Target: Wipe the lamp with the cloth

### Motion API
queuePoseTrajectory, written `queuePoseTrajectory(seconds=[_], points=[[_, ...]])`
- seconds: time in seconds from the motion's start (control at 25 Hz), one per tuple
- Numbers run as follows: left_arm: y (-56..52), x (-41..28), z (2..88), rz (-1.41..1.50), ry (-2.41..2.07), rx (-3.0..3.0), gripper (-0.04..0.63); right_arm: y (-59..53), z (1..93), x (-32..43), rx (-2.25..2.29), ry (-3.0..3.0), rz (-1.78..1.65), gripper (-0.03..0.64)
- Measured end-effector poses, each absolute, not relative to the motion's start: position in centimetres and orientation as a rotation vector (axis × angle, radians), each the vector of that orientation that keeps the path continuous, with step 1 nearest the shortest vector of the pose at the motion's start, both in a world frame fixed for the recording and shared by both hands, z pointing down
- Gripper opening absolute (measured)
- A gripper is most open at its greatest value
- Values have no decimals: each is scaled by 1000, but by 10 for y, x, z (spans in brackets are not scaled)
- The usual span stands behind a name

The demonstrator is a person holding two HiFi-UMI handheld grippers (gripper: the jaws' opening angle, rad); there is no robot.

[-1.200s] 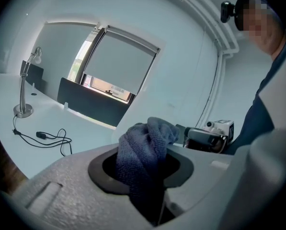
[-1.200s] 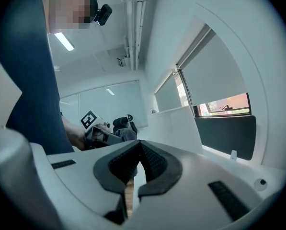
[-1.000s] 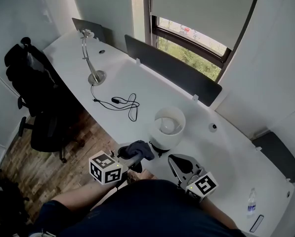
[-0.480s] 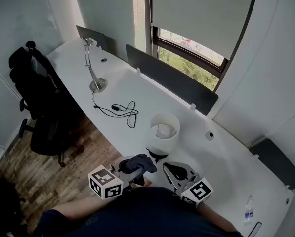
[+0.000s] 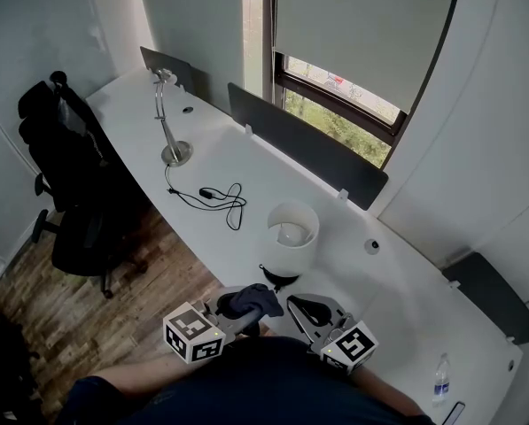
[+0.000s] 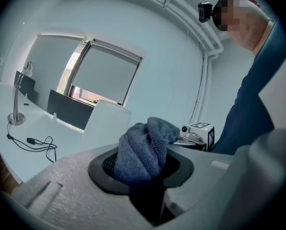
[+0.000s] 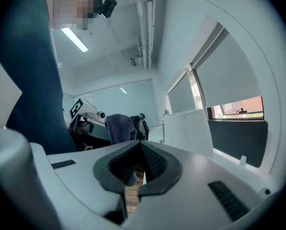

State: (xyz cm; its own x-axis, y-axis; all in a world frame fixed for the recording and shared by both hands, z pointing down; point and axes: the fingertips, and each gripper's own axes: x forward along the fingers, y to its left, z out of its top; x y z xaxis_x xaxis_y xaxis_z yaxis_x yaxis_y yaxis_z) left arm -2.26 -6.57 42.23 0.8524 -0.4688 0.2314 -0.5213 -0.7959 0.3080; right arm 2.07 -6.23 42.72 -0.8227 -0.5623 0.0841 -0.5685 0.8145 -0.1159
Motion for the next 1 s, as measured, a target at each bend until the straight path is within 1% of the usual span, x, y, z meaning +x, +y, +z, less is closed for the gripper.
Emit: queuePoseTrajectory(seconds=[1.0], points=[[-61, -22, 422, 210, -722, 2667, 132, -57, 425, 19, 914, -2937, 204, 11]])
